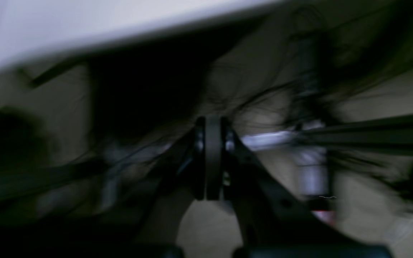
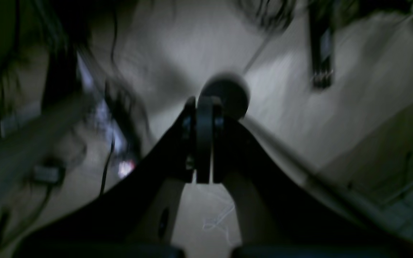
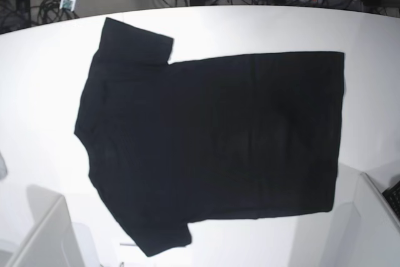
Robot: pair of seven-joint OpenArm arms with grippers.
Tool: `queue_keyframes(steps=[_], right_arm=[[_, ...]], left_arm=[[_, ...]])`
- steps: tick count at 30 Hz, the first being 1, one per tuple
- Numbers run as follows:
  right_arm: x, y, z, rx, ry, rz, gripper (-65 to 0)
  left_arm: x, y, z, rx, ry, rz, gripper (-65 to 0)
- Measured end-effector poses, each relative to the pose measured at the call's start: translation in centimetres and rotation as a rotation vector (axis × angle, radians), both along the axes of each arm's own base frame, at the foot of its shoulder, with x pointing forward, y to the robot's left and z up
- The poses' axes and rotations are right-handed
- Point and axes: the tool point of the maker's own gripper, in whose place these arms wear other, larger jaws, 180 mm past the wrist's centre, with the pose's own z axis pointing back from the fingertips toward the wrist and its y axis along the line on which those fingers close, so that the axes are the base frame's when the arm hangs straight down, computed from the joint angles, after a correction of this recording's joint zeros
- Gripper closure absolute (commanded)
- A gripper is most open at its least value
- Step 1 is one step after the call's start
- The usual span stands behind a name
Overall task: Fold the T-shirt properly
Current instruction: 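Move both grippers down to the shirt's shoulder corners and grasp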
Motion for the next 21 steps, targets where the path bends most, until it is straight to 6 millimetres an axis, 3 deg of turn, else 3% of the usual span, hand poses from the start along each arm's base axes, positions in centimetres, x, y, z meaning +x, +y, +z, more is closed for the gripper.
queue_keyframes(steps=[2,4,7,13,19,20,21], right_arm=[[1.8,-1.3,2.4,-0.045,-0.056,-0.005,0.0],[3.8,-1.9,5.0,-0.085,-0.118,0.002,0.0],[7.5,-1.4,7.8,-0.096,-0.238,0.020,0.0],[13.4,0.4,9.8,-0.051,-0.401,0.007,0.0],[15.5,4.5,9.6,0.210,-0.508,-0.046,0.0],[15.6,4.8,9.7,0.257,-0.521,-0.062,-2.1],[15.7,5.1,9.6,0.296,-0.519,-0.068,-9.0]], left_arm=[[0.5,-0.3,1.9,-0.005,-0.030,0.010,0.0],[2.0,1.2,3.8,0.039,-0.093,0.023,0.0],[4.5,2.6,5.6,0.079,-0.170,0.024,0.0],[7.6,1.0,7.5,0.045,-0.274,0.001,0.0],[10.0,2.4,8.6,0.078,-0.359,0.059,0.0],[10.1,2.6,8.7,0.081,-0.365,0.070,0.0],[10.1,2.7,8.7,0.084,-0.363,0.074,0.0]])
